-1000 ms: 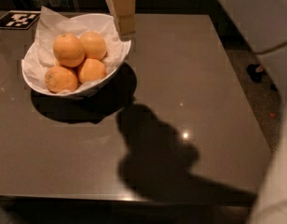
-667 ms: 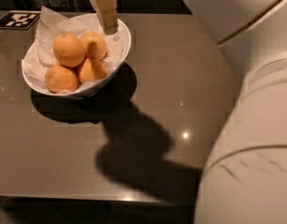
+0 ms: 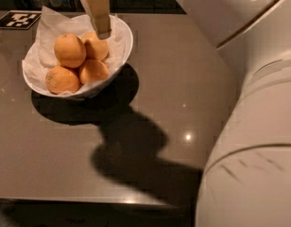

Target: Pick orange from white bowl

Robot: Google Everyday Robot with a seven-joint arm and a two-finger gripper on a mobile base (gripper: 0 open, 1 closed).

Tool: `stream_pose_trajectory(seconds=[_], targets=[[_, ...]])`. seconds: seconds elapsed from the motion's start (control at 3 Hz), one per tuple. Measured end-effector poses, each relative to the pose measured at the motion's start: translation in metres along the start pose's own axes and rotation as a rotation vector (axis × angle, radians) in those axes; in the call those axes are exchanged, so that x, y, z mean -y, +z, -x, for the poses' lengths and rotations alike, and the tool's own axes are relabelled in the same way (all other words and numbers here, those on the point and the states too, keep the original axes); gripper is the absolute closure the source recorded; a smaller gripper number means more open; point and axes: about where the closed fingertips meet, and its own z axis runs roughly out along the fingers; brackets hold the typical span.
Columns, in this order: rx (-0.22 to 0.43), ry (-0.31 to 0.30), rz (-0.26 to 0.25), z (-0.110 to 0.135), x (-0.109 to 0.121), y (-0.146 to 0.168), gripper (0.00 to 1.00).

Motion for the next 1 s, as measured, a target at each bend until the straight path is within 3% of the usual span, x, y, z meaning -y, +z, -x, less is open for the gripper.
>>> stream_pose_trajectory(seconds=[0.33,0.67,1.0], targets=[[0.025,-0.003,0.042,0.008,0.003,0.02,0.18],[0.043,-0.008,0.076,0.012,0.007,0.035,0.18],[0.057,-0.022,0.097,0.016,0.012,0.047,0.11]])
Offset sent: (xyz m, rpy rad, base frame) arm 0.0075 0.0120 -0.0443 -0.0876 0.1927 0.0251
